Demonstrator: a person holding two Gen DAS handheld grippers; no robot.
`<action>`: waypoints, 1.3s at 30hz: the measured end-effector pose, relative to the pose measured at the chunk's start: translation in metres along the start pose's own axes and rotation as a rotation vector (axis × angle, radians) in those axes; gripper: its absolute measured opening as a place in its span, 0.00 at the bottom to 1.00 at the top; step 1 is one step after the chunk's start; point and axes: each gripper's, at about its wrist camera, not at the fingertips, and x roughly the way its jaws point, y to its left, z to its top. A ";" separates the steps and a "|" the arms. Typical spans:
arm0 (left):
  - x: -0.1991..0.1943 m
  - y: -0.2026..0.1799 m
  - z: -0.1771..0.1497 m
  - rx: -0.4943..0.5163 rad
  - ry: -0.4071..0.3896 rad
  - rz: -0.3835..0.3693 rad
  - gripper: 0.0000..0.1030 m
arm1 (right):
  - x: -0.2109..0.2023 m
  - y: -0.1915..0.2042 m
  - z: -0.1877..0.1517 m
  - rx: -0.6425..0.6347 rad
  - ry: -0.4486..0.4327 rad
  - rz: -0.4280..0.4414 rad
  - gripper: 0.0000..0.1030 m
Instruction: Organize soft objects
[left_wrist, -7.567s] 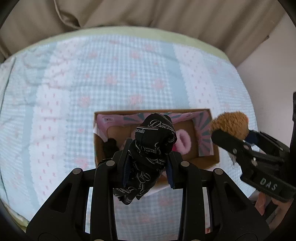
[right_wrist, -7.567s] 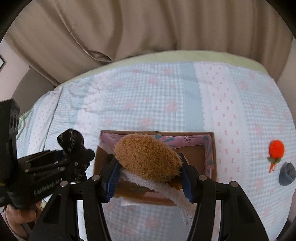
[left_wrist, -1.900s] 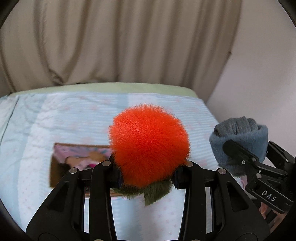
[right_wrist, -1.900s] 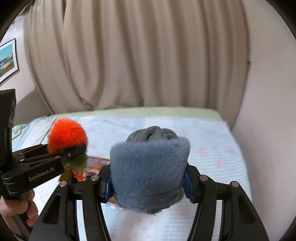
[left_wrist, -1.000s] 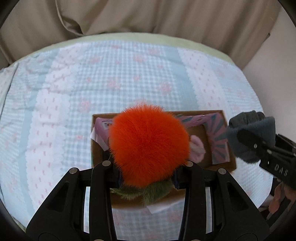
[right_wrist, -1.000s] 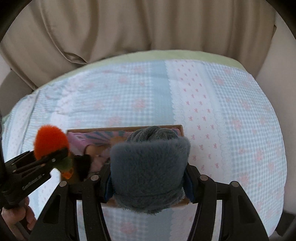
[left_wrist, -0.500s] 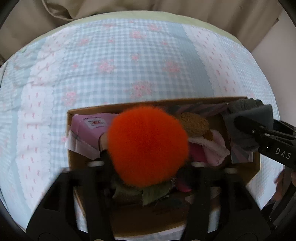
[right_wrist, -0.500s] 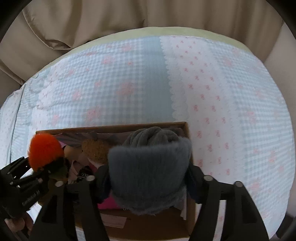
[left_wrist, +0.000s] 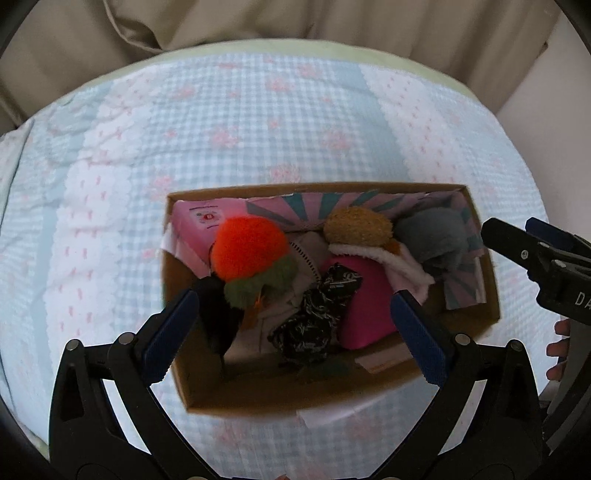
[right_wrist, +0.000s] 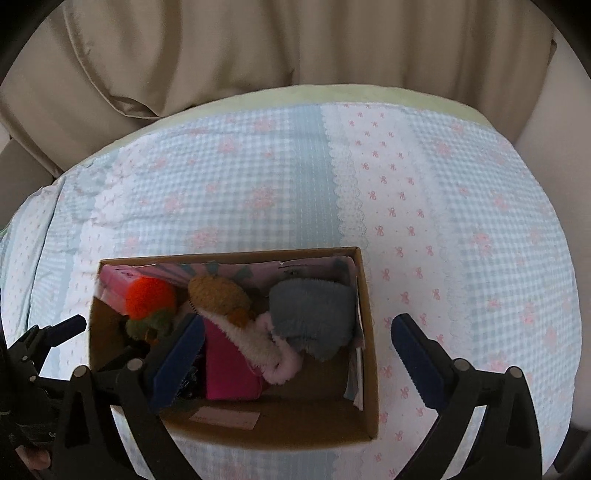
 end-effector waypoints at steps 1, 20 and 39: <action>-0.005 -0.001 -0.001 -0.001 -0.008 -0.002 1.00 | -0.005 0.000 -0.001 -0.001 -0.006 0.002 0.97; -0.254 -0.039 -0.013 0.004 -0.403 0.044 1.00 | -0.249 -0.002 -0.012 -0.018 -0.340 -0.025 0.97; -0.418 -0.125 -0.093 -0.013 -0.733 0.117 1.00 | -0.390 -0.039 -0.078 -0.051 -0.579 -0.044 0.97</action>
